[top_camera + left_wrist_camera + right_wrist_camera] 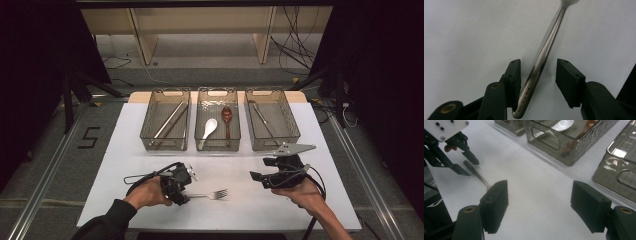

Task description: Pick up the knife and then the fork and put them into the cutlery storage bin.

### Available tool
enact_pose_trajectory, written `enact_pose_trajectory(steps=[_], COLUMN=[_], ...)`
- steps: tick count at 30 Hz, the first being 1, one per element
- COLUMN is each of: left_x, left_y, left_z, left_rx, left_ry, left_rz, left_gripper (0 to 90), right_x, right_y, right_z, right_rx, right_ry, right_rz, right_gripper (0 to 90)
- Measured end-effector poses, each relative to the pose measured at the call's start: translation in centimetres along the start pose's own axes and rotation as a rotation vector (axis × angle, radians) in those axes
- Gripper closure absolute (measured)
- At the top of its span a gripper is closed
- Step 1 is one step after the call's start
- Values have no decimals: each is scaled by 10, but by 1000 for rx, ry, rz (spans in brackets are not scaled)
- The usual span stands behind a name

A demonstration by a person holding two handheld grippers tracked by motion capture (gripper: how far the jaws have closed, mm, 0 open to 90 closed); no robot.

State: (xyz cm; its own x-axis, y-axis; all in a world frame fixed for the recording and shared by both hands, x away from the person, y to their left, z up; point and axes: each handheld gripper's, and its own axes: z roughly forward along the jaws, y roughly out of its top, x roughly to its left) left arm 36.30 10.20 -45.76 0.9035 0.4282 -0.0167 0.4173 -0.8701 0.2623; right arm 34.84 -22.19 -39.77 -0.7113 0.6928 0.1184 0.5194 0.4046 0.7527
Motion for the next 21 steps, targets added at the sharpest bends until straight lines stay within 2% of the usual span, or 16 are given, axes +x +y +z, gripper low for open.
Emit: enact_pose_trajectory(steps=[8,13,21], left_x=[1,1,0], left_y=[2,2,3], left_z=[4,4,4], left_rx=[32,26,37], left_ry=[-7,-8,5], left_rz=[25,18,53], left_gripper=[624,652,708], right_x=[0,0,2], right_y=[0,-1,-1], right_z=[0,0,1], right_rx=[0,0,0], right_ry=[3,7,12], right_rz=[1,1,-2], right_gripper=[312,312,312])
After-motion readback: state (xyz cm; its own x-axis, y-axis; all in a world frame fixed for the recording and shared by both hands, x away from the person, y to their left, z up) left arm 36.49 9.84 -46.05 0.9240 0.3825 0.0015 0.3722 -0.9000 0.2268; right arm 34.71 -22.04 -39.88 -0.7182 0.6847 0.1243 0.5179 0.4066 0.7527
